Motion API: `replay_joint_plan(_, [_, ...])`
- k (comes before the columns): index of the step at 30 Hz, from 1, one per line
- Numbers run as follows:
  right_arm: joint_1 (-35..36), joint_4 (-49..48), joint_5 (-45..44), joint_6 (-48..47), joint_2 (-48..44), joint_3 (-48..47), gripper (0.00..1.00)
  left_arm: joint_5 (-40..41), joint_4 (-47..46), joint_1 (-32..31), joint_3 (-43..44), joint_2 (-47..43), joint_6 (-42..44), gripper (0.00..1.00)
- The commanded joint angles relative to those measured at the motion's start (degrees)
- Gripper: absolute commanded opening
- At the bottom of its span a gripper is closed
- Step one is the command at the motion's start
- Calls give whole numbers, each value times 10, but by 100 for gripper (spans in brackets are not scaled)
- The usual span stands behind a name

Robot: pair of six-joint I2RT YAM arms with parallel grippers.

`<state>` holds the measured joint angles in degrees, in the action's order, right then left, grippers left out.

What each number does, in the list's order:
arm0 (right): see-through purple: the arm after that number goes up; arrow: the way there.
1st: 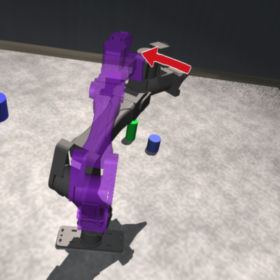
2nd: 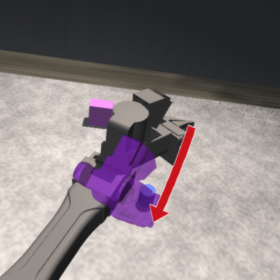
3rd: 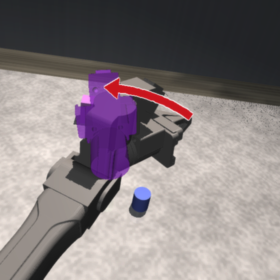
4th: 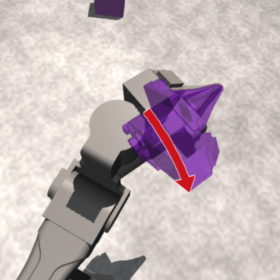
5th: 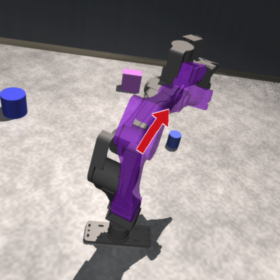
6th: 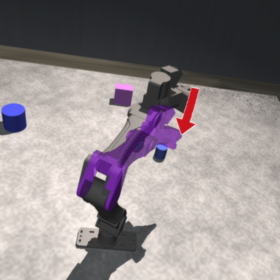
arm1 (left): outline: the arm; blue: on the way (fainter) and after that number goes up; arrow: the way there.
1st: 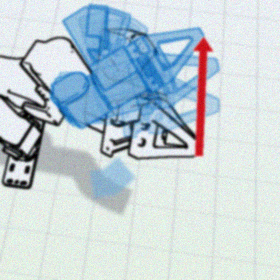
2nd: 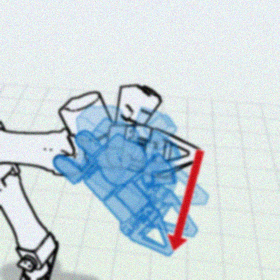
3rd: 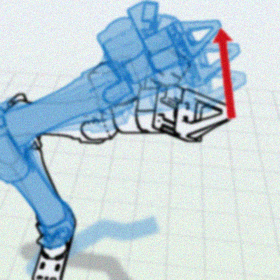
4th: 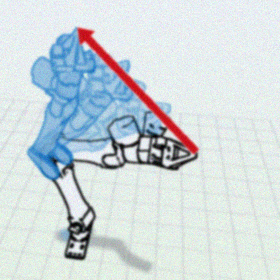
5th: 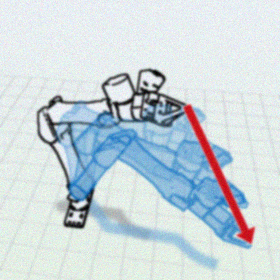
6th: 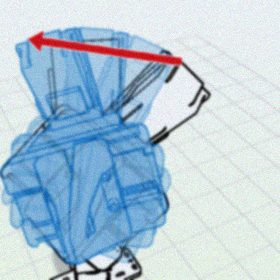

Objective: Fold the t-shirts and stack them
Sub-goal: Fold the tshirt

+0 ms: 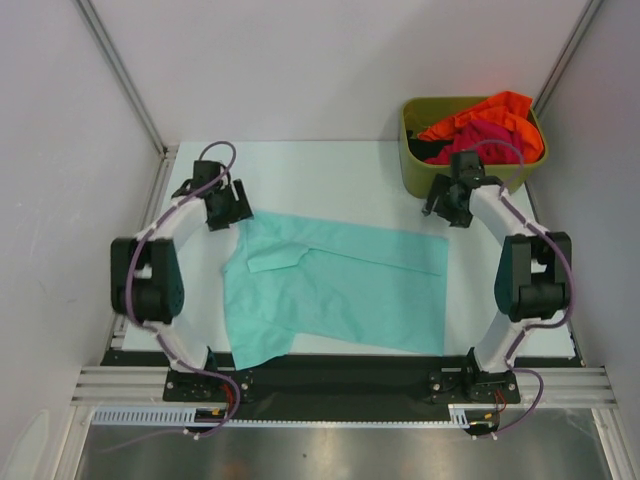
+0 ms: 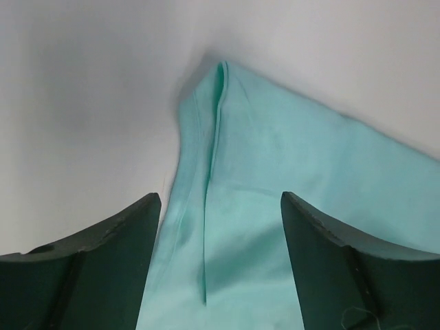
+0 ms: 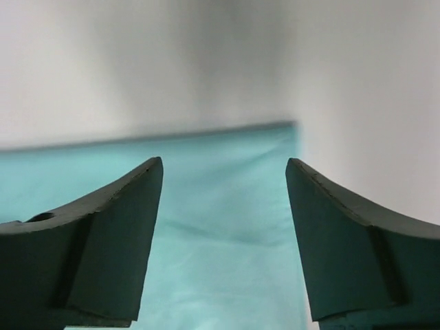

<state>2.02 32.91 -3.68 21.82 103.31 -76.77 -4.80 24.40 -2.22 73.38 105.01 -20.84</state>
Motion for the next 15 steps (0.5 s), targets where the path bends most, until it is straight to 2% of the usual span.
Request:
replay_joint_plan(1, [72,9,49,7,-68,-23,78,43,15,-18,-56,-140,19,78])
replay_joint_plan(3, [100,-32,109,30,-72,-3,79,24,27,-34,-95,-190,20,77])
replay_joint_plan(4, [119,-85,165,38,-65,6,79,4,26,-39,-109,-203,21,76])
replay_joint_plan(6, [162,-156,253,91,-55,46,77,-91,0,-53,-154,-231,17,68])
replay_joint_plan(8, [191,-272,299,149,-31,77,74,-135,-57,-86,-190,-248,13,63])
replay_joint_plan(10, [211,-323,322,204,-3,94,66,-138,-76,-118,-220,-258,14,60])
replay_joint_plan(11, [221,-323,325,211,6,93,63,-129,-77,-148,-221,-252,14,55])
replay_joint_plan(12, [238,-323,329,215,14,85,52,-108,-71,-162,-217,-236,11,54])
replay_joint_plan(15, [262,-320,344,212,40,85,38,-85,-60,-206,-211,-208,20,54])
